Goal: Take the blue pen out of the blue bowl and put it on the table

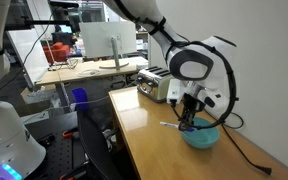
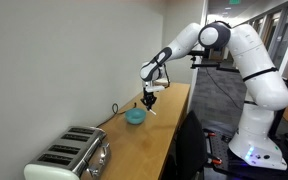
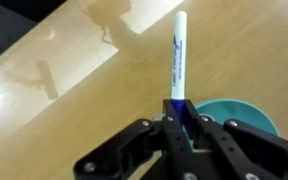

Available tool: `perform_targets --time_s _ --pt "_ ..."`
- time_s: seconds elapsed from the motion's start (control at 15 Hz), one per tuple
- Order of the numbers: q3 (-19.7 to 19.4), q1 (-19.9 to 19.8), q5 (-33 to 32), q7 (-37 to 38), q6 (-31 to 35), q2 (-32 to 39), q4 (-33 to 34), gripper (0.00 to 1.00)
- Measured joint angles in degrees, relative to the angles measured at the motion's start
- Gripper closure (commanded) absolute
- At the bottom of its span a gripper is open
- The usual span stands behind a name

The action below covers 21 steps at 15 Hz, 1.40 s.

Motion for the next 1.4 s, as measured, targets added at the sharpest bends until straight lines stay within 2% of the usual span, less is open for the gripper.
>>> perform_targets --time_s 0.2,0.47,0.8,0.87,0.93,1.4 --pt "-0.5 0.5 1.8 5.3 5.3 -3.7 -8.1 0.96" --pt "-2.9 3.4 1.4 14.1 13.3 -6.4 -15.7 0.96" --pt "-4.5 6.8 1.2 20.7 15.6 -7.0 -17.6 0.96" --pt "-4.5 7.2 1.2 21.6 15.6 -7.0 -17.5 0.73" --pt "-4.6 7.5 1.2 22.5 15.6 -7.0 -17.5 0.6" --pt "-5.6 8.6 0.2 24.0 15.6 -7.8 -17.2 0.09"
